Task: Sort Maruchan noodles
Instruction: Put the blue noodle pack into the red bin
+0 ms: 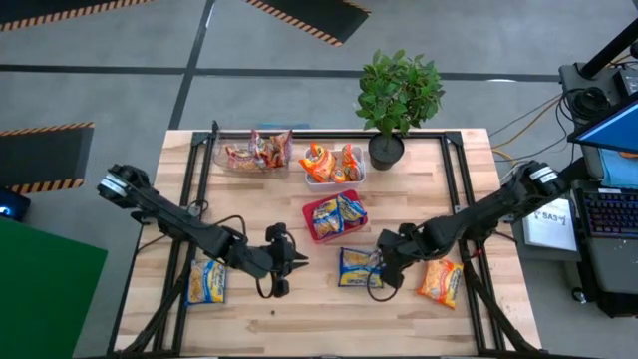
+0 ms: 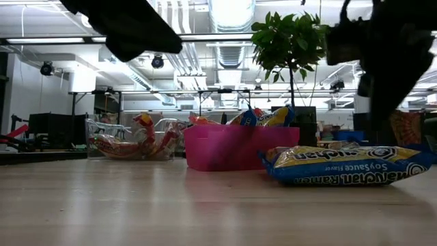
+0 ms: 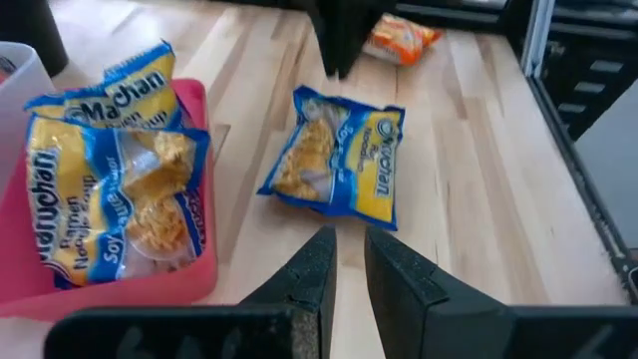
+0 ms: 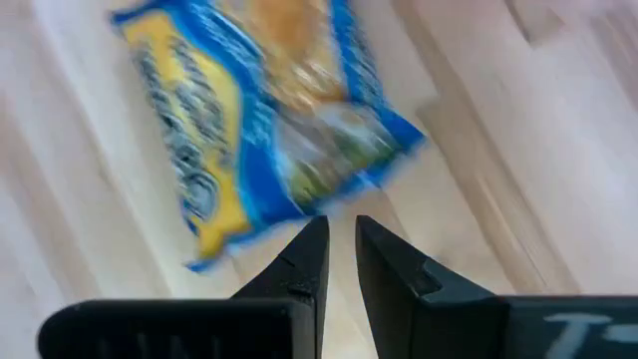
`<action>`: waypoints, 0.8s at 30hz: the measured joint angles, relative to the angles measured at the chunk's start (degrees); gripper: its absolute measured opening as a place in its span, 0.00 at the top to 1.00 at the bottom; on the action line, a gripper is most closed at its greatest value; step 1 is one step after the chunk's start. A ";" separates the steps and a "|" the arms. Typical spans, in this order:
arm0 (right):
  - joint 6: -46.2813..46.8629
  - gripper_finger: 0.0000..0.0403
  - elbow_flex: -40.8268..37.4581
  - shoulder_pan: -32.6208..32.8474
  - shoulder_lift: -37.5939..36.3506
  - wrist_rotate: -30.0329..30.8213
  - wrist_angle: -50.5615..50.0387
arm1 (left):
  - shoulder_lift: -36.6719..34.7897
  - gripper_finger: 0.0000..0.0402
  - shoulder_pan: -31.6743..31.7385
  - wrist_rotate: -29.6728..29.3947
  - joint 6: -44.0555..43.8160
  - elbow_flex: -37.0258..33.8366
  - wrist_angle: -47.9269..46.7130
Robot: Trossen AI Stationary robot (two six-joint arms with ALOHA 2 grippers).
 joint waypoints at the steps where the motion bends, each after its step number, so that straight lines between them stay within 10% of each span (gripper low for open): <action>1: 1.41 0.89 0.00 0.10 -0.54 0.01 -1.79 | 0.60 0.90 0.00 0.02 -0.02 0.00 0.27; 24: 14.82 0.28 -6.93 0.10 0.82 2.26 11.11 | 3.87 0.90 -0.24 -0.12 -2.44 0.00 3.87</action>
